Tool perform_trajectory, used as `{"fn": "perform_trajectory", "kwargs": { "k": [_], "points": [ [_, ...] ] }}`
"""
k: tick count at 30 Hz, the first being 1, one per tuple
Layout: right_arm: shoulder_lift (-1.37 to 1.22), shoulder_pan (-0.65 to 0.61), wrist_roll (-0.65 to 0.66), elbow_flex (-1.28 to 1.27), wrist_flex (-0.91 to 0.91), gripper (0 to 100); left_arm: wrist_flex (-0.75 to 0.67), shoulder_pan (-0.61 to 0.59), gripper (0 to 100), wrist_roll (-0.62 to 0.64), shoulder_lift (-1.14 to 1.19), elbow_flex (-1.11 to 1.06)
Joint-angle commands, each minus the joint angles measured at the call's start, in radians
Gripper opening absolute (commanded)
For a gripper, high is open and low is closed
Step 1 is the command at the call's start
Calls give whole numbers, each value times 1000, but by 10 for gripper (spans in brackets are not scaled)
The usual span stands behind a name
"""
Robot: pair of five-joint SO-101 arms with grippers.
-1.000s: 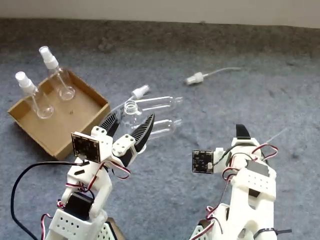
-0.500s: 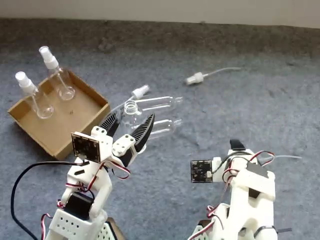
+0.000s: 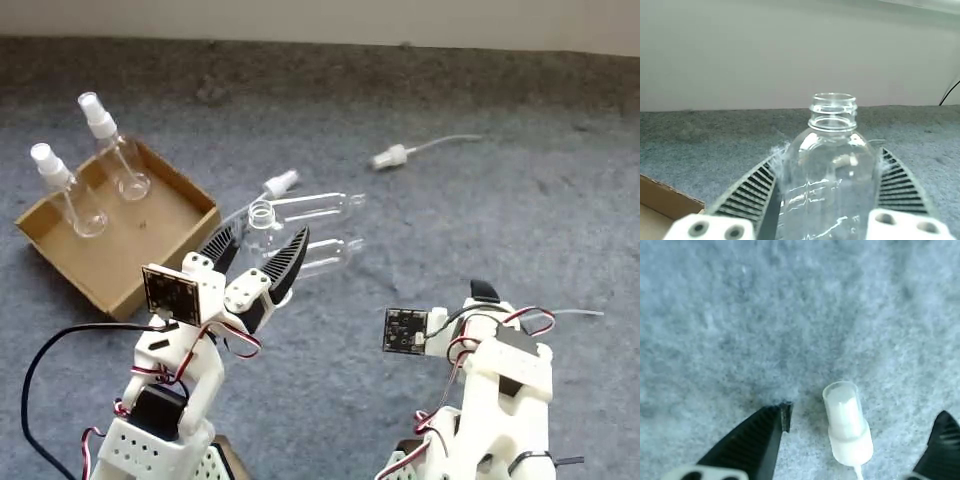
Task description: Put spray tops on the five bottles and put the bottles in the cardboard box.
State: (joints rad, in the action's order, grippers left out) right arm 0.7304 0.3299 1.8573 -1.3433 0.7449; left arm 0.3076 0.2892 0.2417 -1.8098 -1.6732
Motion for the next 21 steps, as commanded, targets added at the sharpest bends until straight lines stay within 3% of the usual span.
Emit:
{"fn": "perform_trajectory", "kwargs": {
  "k": [1,4,10,18,21],
  "points": [
    [-1,12,-57,39,8,334,3,-5,147,6,-12,-22],
    [-2,-21,-130,39,7,282,3,-5,147,6,-12,-22],
    [-2,-67,-262,39,-99,275,3,-5,147,6,-12,-22],
    [-2,-64,-278,39,-119,273,23,-5,147,6,-12,-22],
    [-2,-64,-278,41,-119,214,23,-5,147,6,-12,-22]
  ]
}}
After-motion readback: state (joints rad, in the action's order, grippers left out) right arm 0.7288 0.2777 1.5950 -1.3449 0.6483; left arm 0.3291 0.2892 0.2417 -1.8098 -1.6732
